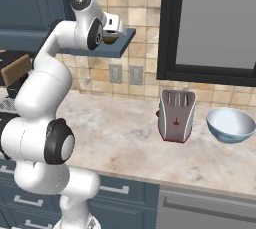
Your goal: Pick the kiwis from the cabinet and place them in one bowl. Pick the lemon from the sink and place it in the other bowl.
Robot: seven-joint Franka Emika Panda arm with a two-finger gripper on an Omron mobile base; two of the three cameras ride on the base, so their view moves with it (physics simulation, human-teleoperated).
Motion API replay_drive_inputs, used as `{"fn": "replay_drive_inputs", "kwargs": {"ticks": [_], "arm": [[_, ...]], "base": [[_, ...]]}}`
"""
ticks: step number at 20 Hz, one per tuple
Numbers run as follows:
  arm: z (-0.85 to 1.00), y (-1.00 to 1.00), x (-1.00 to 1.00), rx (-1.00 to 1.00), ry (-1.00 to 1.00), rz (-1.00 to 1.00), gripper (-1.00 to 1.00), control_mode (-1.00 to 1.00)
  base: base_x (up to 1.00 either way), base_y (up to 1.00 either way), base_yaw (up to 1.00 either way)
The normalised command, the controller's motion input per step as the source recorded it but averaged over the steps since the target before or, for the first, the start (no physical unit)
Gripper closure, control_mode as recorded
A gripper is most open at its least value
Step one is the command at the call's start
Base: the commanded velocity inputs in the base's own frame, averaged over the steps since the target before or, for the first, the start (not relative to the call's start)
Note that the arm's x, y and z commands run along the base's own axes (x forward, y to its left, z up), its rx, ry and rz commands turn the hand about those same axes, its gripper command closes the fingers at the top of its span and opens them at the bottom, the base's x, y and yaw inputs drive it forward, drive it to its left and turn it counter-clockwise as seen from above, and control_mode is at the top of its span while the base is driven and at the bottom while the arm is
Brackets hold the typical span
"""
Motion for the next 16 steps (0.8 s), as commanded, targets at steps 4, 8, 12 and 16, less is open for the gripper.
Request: {"fn": "replay_drive_inputs", "kwargs": {"ticks": [4,8,12,16], "arm": [[-0.06,0.0,0.39,0.0,0.04,0.0,-1.0,-1.0],[-0.13,0.0,0.2,0.0,0.04,0.0,-1.0,-1.0],[-0.21,0.0,0.13,0.0,0.04,0.0,-1.0,-1.0],[-0.2,0.0,0.09,0.0,0.0,0.0,-1.0,-1.0]], "base": [[0.0,0.0,0.0],[0.0,0.0,0.0],[0.0,0.0,0.0],[0.0,0.0,0.0]]}}
